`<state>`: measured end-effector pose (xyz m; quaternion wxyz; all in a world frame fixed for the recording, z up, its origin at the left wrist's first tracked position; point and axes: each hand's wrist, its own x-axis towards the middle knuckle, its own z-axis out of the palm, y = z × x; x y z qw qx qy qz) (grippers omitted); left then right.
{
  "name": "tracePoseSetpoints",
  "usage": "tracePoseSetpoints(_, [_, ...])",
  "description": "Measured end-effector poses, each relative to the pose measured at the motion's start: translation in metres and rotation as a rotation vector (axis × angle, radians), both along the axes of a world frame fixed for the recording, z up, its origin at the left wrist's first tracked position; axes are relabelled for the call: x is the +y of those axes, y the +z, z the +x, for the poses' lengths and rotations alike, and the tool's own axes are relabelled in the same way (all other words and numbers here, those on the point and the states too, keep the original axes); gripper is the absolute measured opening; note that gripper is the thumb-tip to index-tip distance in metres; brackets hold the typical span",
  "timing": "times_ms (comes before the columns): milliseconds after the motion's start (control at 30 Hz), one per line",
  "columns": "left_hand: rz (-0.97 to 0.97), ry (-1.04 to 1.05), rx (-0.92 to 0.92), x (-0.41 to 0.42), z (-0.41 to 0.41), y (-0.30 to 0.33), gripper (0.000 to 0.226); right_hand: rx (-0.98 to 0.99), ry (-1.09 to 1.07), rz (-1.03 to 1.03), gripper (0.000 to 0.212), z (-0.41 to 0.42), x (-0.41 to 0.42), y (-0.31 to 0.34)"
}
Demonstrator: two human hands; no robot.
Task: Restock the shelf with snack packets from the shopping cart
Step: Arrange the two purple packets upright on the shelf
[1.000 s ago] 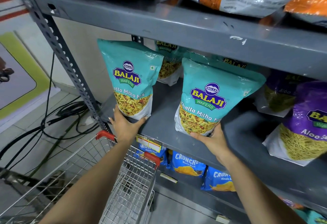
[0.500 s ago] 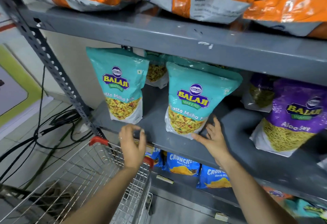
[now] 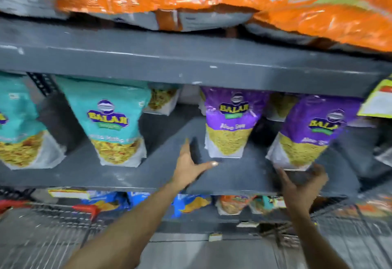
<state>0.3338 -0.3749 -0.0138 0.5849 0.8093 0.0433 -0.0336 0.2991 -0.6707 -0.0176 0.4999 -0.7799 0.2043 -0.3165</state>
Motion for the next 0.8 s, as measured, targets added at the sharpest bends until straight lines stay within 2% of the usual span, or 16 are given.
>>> tracePoseSetpoints(33, [-0.029, -0.040, 0.045, -0.008, 0.015, 0.002, 0.127, 0.037, 0.031, -0.002, 0.100, 0.007, -0.016, 0.002])
tracePoseSetpoints(67, [-0.036, -0.092, 0.051, -0.016, 0.028, 0.005, 0.128, 0.078, 0.076, -0.012, 0.111, 0.013, -0.029, 0.006])
tracePoseSetpoints(133, [-0.045, -0.153, 0.031, -0.024, 0.050, 0.008, 0.110, 0.126, 0.199, 0.003, 0.120, 0.025, -0.049, 0.011])
tracePoseSetpoints(200, [-0.059, -0.151, 0.048, -0.025, 0.063, 0.006, 0.093, 0.140, 0.305, 0.043, 0.118, 0.034, -0.060, 0.013])
tracePoseSetpoints(433, [-0.004, -0.073, 0.099, -0.026, 0.062, 0.000, 0.085, 0.265, 0.356, 0.031, 0.084, 0.048, -0.079, 0.012])
tracePoseSetpoints(567, [-0.008, -0.066, 0.074, -0.017, 0.044, 0.000, 0.072, 0.264, 0.385, 0.052, 0.088, 0.053, -0.082, 0.013])
tracePoseSetpoints(700, [-0.025, -0.066, 0.069, -0.009, 0.030, -0.002, 0.080, 0.261, 0.419, 0.070, 0.094, 0.057, -0.084, 0.013])
tracePoseSetpoints(800, [-0.029, -0.056, 0.069, -0.008, 0.024, -0.003, 0.077, 0.264, 0.441, 0.077, 0.096, 0.058, -0.087, 0.014])
